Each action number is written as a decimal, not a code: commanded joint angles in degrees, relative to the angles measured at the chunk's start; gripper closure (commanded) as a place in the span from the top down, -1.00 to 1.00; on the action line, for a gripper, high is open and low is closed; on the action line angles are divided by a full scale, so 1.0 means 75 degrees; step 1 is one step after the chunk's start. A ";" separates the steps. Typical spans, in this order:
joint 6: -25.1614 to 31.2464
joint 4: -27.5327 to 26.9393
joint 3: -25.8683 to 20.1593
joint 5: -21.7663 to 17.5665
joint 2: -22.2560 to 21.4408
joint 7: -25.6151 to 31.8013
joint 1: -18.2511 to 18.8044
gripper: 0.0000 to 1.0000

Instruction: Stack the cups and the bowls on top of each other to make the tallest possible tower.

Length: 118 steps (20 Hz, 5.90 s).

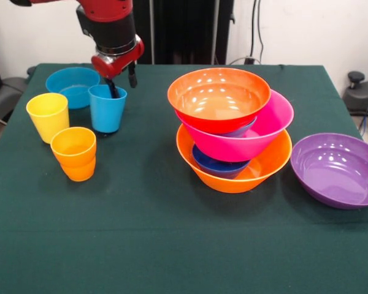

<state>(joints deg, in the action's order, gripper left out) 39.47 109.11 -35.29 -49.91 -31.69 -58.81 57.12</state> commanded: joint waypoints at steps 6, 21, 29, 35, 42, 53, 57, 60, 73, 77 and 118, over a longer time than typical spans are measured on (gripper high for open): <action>-0.0705 0.0104 -0.0033 -0.0849 0.0064 0.0387 -0.0335 1.00; -0.0902 -0.0377 0.0042 -0.1050 0.0250 0.0396 -0.0491 1.00; -0.0917 -0.0677 0.0191 -0.1185 0.0568 0.0475 -0.0433 1.00; -0.0925 -0.0748 0.0213 -0.1336 0.0604 0.0513 -0.0361 1.00; -0.0801 -0.1000 0.0106 -0.1437 0.0655 0.0748 -0.0296 -1.00; -0.0009 0.0635 -0.0251 -0.0216 -0.1425 0.0603 -0.0159 -1.00; 0.0480 0.1238 -0.0637 0.0725 -0.2266 0.0785 -0.0027 -1.00; 0.0811 0.1584 -0.0929 0.1481 -0.2770 0.0798 -0.0038 -1.00; 0.0321 0.2726 -0.1804 0.3701 -0.4004 -0.0288 -0.0436 -1.00; 0.0020 0.2658 -0.1829 0.3938 -0.3928 -0.0600 -0.0847 -1.00; -0.1612 0.1204 -0.0185 0.2848 -0.2355 -0.0687 -0.2261 -1.00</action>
<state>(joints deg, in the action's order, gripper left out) 31.00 121.36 -39.45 -23.84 -54.28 -59.10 41.37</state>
